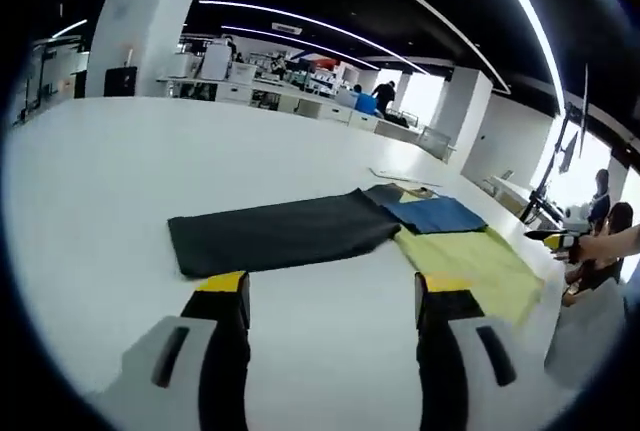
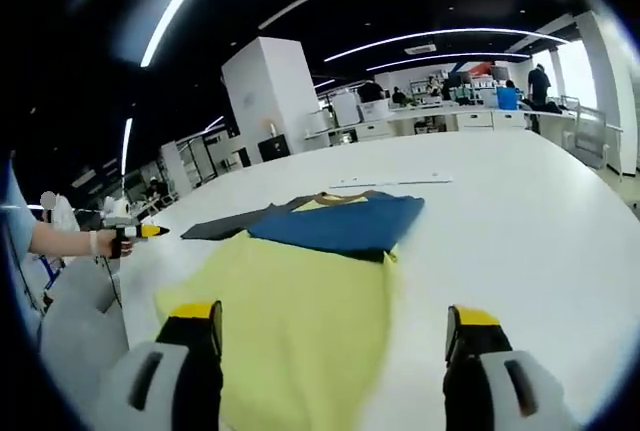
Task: Fold the garment on the visible template until the final outline fits inside the template.
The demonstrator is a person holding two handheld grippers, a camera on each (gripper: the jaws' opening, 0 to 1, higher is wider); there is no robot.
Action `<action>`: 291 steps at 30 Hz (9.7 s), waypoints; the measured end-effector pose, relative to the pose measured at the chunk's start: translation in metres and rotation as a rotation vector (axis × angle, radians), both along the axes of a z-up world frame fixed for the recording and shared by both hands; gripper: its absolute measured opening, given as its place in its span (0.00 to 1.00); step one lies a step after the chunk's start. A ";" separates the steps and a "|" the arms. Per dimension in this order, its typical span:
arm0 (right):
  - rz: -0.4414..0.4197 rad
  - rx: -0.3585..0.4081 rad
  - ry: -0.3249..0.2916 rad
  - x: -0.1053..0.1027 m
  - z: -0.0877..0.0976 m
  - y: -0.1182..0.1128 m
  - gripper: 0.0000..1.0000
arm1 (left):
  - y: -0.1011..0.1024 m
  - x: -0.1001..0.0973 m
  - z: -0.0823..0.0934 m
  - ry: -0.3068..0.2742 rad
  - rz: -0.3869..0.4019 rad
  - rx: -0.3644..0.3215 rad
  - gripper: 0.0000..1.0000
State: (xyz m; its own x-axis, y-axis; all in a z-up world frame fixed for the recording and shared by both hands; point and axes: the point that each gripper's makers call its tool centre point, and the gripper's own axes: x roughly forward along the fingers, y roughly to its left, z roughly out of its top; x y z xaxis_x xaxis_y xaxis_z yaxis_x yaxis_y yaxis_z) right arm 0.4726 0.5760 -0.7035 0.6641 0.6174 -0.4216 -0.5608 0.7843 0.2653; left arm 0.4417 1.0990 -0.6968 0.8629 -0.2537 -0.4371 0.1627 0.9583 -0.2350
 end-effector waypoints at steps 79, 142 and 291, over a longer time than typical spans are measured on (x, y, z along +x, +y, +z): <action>-0.227 0.088 -0.025 -0.020 0.015 -0.082 0.84 | -0.112 0.138 0.028 -0.101 0.194 -0.495 0.00; -0.296 0.118 0.054 -0.029 -0.020 -0.110 0.82 | -0.467 0.193 -0.011 0.118 -0.382 -0.694 0.00; 0.041 -0.043 0.193 -0.099 -0.049 -0.046 0.38 | -0.205 -0.098 -0.036 0.168 -0.506 -0.200 0.47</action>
State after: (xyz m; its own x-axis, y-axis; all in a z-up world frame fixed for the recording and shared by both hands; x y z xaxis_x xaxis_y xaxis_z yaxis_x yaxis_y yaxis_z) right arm 0.3736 0.5300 -0.7528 0.5427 0.6214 -0.5651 -0.5346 0.7745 0.3383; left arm 0.3441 0.8939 -0.7328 0.5347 -0.7097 -0.4587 0.5349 0.7045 -0.4664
